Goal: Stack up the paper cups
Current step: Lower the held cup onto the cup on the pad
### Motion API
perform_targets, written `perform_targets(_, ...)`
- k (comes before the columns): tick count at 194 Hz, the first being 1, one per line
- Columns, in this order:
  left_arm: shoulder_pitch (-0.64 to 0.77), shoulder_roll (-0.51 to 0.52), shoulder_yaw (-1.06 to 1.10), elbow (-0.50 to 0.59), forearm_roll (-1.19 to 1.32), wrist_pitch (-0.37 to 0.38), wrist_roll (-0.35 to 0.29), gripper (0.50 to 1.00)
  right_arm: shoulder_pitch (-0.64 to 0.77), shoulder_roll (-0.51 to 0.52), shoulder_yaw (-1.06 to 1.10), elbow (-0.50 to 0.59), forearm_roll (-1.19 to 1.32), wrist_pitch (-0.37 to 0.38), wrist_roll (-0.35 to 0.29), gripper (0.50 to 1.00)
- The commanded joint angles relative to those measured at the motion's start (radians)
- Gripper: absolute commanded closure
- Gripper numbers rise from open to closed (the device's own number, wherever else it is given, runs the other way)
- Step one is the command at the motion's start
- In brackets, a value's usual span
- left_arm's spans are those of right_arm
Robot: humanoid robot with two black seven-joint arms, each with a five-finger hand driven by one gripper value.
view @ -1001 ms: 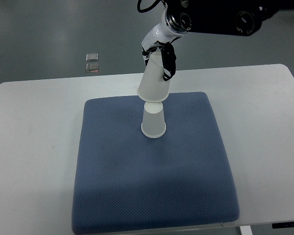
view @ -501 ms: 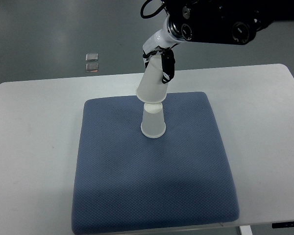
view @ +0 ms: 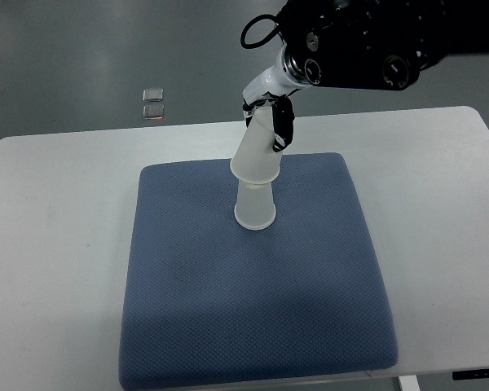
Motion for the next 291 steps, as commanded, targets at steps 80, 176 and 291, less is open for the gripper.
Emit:
perform_targets(80, 0.000, 0.000, 0.000, 0.000, 0.000, 0.000, 0.000, 0.500, -0.037, 0.000, 0.002, 0.003, 0.003, -0.035, 0.000, 0.877)
perform_targets(176, 0.000, 0.000, 0.000, 0.000, 0.000, 0.001, 0.000, 0.500, -0.054, 0.000, 0.018, 0.003, 0.006, -0.050, 0.000, 0.863)
perform_targets(291, 0.000, 0.000, 0.000, 0.001, 0.000, 0.001, 0.000, 0.500, -0.078, 0.000, 0.018, 0.003, 0.006, -0.073, 0.000, 0.758)
